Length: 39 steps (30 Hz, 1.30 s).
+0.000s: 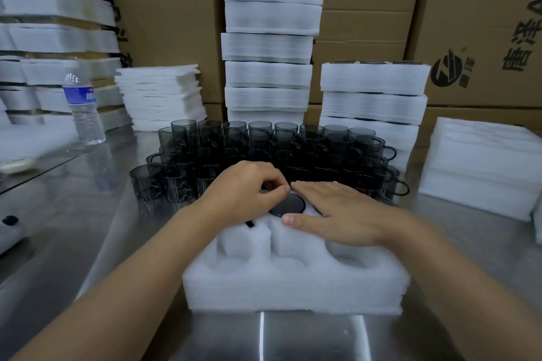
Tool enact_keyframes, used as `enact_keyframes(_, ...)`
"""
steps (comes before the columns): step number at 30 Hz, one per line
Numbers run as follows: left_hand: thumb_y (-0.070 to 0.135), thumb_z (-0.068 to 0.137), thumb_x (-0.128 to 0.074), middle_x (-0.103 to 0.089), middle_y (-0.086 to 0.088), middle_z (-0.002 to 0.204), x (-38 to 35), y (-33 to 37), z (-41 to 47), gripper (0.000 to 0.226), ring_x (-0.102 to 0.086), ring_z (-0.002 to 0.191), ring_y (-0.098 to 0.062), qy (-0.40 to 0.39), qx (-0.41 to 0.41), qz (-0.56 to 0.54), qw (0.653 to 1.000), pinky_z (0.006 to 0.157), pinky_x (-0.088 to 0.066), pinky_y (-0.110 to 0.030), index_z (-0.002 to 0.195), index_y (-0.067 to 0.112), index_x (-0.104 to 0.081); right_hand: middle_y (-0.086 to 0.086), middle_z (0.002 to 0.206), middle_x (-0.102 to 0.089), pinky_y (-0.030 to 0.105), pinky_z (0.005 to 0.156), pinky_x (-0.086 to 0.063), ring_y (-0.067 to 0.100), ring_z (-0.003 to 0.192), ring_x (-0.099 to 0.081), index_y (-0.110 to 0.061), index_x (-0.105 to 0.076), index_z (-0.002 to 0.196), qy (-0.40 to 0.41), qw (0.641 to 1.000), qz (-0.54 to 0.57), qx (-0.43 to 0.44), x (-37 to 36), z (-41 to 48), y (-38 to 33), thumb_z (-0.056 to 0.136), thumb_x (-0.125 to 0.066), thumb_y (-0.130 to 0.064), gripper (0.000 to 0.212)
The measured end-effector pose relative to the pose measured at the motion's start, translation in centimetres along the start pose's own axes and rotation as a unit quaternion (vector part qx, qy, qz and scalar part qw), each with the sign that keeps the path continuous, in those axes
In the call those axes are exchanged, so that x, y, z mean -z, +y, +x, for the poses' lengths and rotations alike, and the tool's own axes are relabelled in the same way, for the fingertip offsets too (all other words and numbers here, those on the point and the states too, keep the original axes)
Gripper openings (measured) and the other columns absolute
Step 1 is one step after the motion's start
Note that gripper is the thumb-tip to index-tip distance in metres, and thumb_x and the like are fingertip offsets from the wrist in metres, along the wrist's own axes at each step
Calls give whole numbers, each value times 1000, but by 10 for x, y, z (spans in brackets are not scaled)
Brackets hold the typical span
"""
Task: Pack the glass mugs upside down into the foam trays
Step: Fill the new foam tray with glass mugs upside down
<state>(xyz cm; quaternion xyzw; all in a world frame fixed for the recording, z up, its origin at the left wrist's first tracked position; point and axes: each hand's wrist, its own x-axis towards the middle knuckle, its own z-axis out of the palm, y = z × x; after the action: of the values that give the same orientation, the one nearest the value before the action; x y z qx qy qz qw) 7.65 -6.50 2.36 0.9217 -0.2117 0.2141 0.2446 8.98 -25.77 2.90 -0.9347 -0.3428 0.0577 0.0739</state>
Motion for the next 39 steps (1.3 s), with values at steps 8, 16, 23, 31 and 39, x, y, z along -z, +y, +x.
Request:
enact_keyframes(8,25,87,-64,-60,14,80,-2,-1,2,10,-58,76,-9,-7,2,-4,1000,74,-50,-37,87,21,-74,-15,159,-11,44,118,-3,8,145,-8,-34,-6,152,-17,1000,5,-18,-1,4,-1,65,-7,-84,100)
enact_keyframes(16,25,87,-64,-62,13,82,-2,-2,2,10,-59,78,-9,-9,2,-8,1000,74,-50,-37,87,21,-74,-15,156,-21,43,116,-13,9,142,-18,-35,-12,151,17,1000,1,-4,-5,3,1,69,-4,-82,95)
enact_keyframes(23,26,87,-64,-62,13,83,-2,-3,2,10,-58,77,-6,-10,4,-16,1000,73,-50,-35,87,23,-74,-17,153,-28,41,116,-16,6,139,-24,-37,-19,150,48,999,19,-2,-6,1,0,71,-7,-81,91)
enact_keyframes(31,27,87,-63,-61,17,83,-2,-4,1,10,-56,75,0,-14,22,-17,1000,72,-48,-27,85,27,-73,-8,103,-67,31,76,-46,18,95,-59,-31,-66,100,259,958,66,-102,10,-6,13,96,-35,-49,36)
enact_keyframes(39,27,88,-62,-63,16,86,-1,-1,1,11,-59,80,-2,-25,31,-18,999,76,-50,-30,87,26,-73,7,133,-53,35,86,-48,27,114,-52,-24,-60,124,216,934,29,-284,16,-14,59,85,-47,-1,47)
